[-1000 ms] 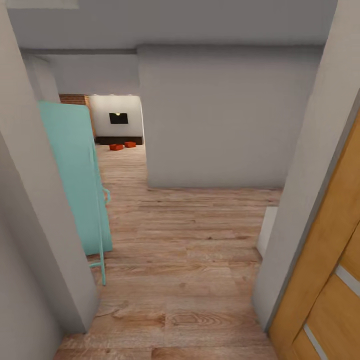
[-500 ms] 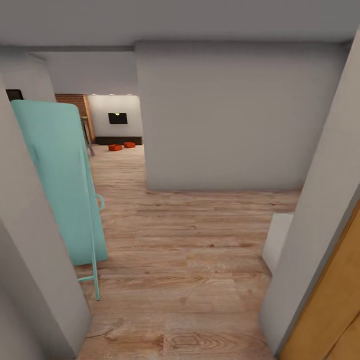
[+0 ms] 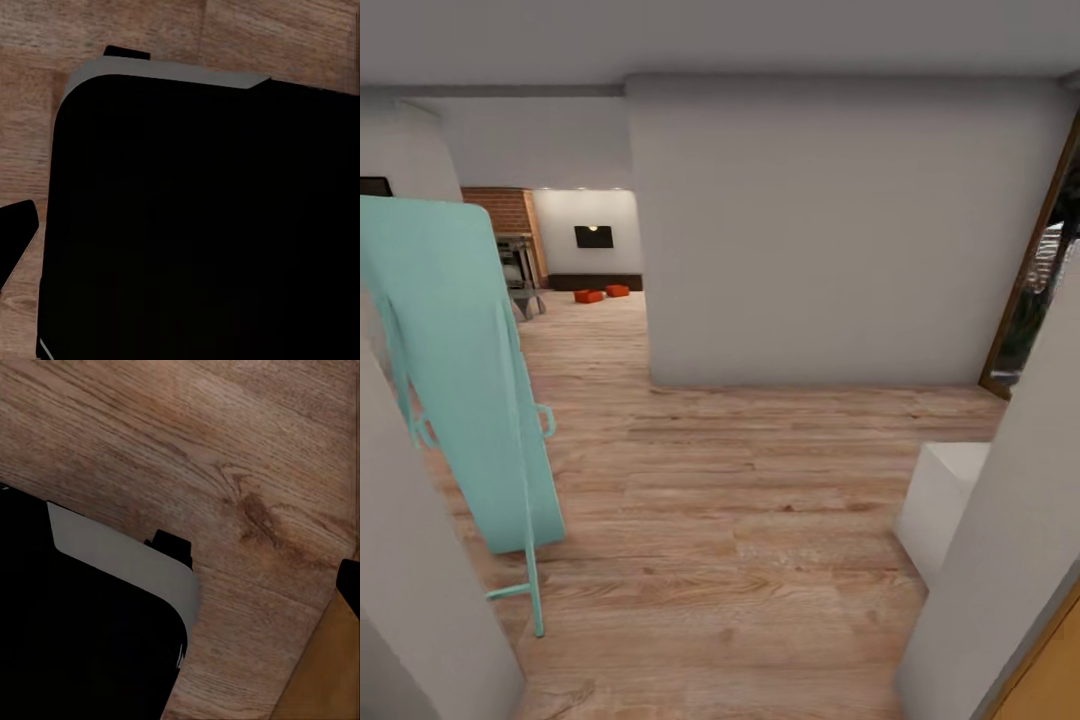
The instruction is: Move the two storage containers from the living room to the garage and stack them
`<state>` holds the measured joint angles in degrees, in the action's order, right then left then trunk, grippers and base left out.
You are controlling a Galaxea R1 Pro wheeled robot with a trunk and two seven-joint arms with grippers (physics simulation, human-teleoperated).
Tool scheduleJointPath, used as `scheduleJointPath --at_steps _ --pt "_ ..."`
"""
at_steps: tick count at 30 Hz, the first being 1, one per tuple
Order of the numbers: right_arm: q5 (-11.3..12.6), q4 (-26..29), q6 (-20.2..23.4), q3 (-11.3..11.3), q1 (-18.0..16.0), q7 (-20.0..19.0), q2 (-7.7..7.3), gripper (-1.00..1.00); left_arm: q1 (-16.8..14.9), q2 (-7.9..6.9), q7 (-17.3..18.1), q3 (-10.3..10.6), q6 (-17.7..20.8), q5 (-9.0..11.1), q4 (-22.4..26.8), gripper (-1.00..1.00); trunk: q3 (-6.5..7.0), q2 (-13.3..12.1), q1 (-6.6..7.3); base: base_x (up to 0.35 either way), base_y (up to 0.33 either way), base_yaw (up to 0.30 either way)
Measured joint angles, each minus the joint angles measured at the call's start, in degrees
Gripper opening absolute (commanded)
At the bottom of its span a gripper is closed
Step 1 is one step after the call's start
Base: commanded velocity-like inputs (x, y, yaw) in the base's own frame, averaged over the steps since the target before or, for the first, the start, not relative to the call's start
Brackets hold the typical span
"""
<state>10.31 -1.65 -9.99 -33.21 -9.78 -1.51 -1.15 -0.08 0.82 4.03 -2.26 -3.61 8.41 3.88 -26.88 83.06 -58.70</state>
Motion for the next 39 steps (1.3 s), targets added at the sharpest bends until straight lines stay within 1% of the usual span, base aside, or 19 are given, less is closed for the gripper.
scheduleJointPath --at_steps 2,3,9,39 --pt "-0.06 0.04 0.05 -0.2 0.0 0.0 0.28 1.0 0.0 0.01 0.0 0.0 0.0 0.0 -0.01 1.0 0.0 0.0 0.0 0.326 0.0 0.0" --pt "-0.05 0.06 0.05 -0.34 0.0 0.0 0.71 1.0 0.0 0.04 0.0 0.0 0.0 0.0 -0.01 1.0 0.0 0.0 0.0 0.326 0.0 0.0" --pt "-0.05 0.06 0.05 -0.17 0.0 0.0 1.07 1.0 0.0 0.05 0.0 0.0 0.0 0.0 -0.01 1.0 0.0 0.0 0.0 0.325 0.0 0.0" --pt "-0.05 0.06 0.05 -0.15 0.0 0.0 1.11 1.0 0.0 0.07 0.0 0.08 -0.33 -0.09 -0.01 1.0 0.0 0.0 0.0 0.325 0.0 0.0"
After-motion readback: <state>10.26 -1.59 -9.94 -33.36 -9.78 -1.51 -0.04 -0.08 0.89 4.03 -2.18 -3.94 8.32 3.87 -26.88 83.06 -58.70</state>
